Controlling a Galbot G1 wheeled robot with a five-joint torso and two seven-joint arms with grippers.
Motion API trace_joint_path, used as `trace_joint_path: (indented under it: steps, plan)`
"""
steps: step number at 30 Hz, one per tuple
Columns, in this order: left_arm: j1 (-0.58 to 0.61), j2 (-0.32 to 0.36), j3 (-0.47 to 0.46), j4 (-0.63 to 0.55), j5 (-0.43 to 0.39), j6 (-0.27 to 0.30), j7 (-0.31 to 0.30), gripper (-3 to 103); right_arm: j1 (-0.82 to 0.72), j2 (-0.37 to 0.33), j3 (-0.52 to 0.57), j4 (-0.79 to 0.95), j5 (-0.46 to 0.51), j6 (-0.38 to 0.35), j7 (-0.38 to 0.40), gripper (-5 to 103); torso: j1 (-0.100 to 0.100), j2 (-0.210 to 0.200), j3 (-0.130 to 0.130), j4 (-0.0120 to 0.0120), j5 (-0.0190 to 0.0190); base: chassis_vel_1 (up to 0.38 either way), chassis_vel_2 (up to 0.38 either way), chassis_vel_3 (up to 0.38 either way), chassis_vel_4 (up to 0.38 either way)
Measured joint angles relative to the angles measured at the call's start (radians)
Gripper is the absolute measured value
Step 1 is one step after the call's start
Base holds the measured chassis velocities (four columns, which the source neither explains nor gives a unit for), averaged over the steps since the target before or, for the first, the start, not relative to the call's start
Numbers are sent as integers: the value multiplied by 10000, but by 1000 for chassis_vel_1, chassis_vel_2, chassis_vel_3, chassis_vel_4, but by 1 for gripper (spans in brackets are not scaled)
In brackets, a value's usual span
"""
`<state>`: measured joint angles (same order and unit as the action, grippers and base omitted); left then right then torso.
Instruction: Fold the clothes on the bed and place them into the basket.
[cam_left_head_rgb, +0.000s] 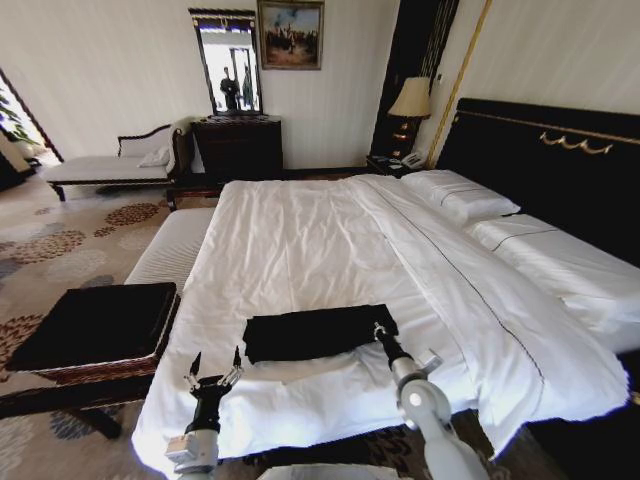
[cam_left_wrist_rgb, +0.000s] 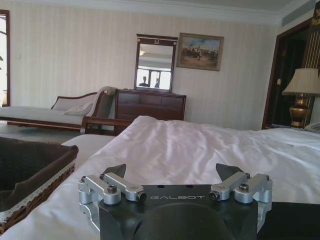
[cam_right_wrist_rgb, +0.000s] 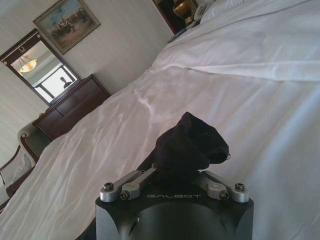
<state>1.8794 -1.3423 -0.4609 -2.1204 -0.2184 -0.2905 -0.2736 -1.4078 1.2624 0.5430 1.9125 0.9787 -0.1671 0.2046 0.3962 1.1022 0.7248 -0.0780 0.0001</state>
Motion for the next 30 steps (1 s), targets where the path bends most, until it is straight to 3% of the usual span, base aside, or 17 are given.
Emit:
trace_joint_path:
  steps: [3,10,19,28,30]
  plan:
    - [5,-68,-40,-44,-73,3,-31,100,184,-620,272,-114,-285,10,-18,4,-1,0,0,0,1,0,0,0,0]
    - [66,-165,-197,-154,-64,11,-37,100,404,-961,-25,-154,-550,54,-25,4,0,0,0,0,0,0,0,0,0]
    - [87,-135,-525,-273,46,33,-41,100,893,-689,-1598,323,-812,16,161,4,0,0,0,3,-3,0,0,0,0]
    - [281,35,-786,-429,-57,139,-11,100,1276,30,-2999,117,-1533,-55,-21,4,0,0,0,3,-4,0,0,0,0]
    - [287,89,-831,-425,-146,101,-13,100,1308,147,-3556,-157,-2114,-47,-43,4,-1,0,-1,1,-2,0,0,0,0]
